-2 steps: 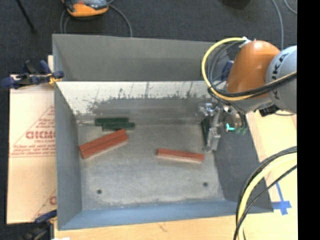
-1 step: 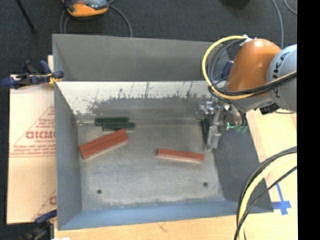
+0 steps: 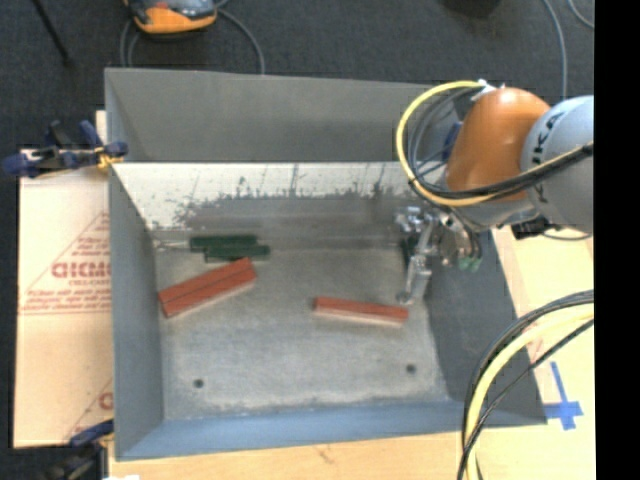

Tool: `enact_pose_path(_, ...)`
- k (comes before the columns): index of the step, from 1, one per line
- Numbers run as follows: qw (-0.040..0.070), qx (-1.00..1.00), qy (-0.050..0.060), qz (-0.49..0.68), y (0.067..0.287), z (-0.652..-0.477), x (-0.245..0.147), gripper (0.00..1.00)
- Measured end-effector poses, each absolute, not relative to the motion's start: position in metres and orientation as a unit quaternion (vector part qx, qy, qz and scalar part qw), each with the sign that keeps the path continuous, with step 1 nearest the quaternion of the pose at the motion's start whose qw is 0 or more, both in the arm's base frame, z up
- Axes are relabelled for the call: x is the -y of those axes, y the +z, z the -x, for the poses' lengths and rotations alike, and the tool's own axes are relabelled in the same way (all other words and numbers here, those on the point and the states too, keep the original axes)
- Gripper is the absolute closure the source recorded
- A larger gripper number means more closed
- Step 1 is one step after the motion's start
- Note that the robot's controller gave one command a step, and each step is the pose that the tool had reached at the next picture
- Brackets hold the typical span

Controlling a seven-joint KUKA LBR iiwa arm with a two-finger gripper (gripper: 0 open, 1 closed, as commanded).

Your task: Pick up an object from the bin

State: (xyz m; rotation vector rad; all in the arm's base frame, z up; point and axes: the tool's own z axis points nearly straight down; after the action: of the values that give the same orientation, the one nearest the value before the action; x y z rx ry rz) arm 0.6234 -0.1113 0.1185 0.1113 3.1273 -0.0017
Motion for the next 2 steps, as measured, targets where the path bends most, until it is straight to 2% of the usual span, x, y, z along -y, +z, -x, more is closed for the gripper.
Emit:
enact_pose_path(1,0.001,-0.998,-0.001,-0.059,0.084,-0.596,0.071,0.0)
enact_pose_path(2,0.002,-0.998,-0.001,0.059,0.071,-0.565,0.051,1.0)
